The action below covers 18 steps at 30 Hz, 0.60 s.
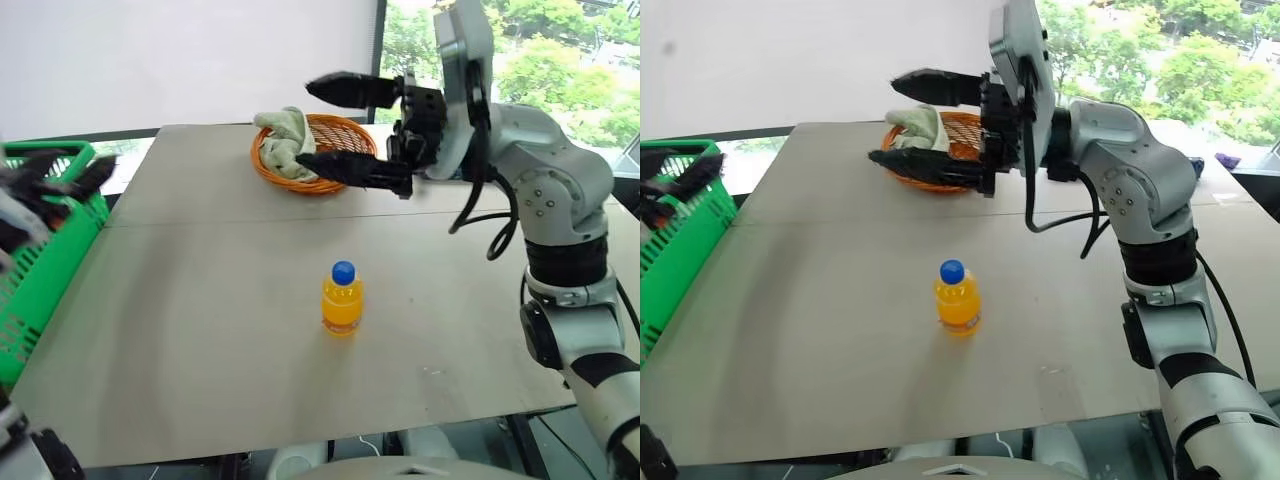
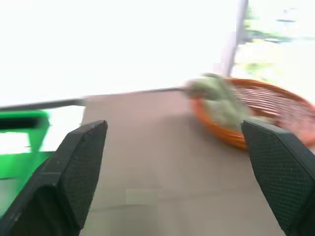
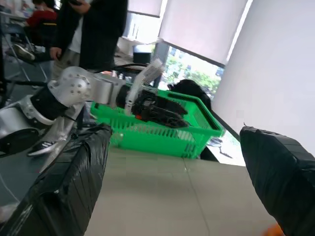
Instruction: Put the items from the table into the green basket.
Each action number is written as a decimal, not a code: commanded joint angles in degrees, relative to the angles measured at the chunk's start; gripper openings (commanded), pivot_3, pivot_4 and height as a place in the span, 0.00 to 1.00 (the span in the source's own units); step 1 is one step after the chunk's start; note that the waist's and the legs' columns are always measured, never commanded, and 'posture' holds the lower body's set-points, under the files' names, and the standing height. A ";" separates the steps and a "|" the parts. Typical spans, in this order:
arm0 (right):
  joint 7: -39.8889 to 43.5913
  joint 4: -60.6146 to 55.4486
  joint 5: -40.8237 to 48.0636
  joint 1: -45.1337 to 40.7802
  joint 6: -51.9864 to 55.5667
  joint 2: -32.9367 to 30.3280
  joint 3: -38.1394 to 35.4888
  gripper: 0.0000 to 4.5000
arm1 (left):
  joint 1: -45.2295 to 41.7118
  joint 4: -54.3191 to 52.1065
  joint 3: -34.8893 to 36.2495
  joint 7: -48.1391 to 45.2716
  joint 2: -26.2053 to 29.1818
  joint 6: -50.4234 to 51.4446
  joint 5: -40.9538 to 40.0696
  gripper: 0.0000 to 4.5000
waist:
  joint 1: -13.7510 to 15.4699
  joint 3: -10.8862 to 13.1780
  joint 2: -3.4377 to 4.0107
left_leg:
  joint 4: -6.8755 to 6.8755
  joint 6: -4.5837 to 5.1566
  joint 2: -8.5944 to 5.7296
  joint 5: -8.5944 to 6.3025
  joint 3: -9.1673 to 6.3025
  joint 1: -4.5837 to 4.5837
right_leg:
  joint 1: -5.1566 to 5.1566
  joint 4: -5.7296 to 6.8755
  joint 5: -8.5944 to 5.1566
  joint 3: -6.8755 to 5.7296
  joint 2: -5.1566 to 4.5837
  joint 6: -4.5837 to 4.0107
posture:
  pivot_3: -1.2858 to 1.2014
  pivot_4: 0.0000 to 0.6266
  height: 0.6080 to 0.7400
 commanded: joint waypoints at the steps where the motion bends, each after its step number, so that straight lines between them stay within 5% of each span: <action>1: -2.67 -3.45 0.72 -0.29 0.74 -1.10 -2.64 1.00 | 0.69 -7.49 0.01 1.26 -0.04 4.63 -8.63 0.99 | -1.07 0.05 0.07 | 0.01 -0.01 0.06 0.01 -0.02 0.01 | -0.02 0.05 -0.01 -0.02 0.07 -0.02 | 0.52 0.00 1.00; 8: -8.41 -10.87 2.28 3.76 4.85 -3.61 -4.18 1.00 | 9.61 -14.72 -9.02 -14.35 8.10 5.10 -11.87 0.99 | -3.55 -0.06 1.29 | -0.19 -0.19 0.66 0.11 0.26 0.66 | 0.34 0.05 -0.07 0.10 0.77 -0.61 | 0.48 0.00 1.00; 18: 2.54 -16.94 6.42 15.24 7.77 -20.27 -6.65 1.00 | 12.11 -16.92 -21.47 -19.07 9.25 -5.08 0.20 0.99 | -6.08 -0.05 1.37 | -0.03 -0.15 0.89 0.11 0.72 0.87 | 0.56 -0.17 -0.27 0.41 1.38 -0.49 | 0.46 0.00 1.00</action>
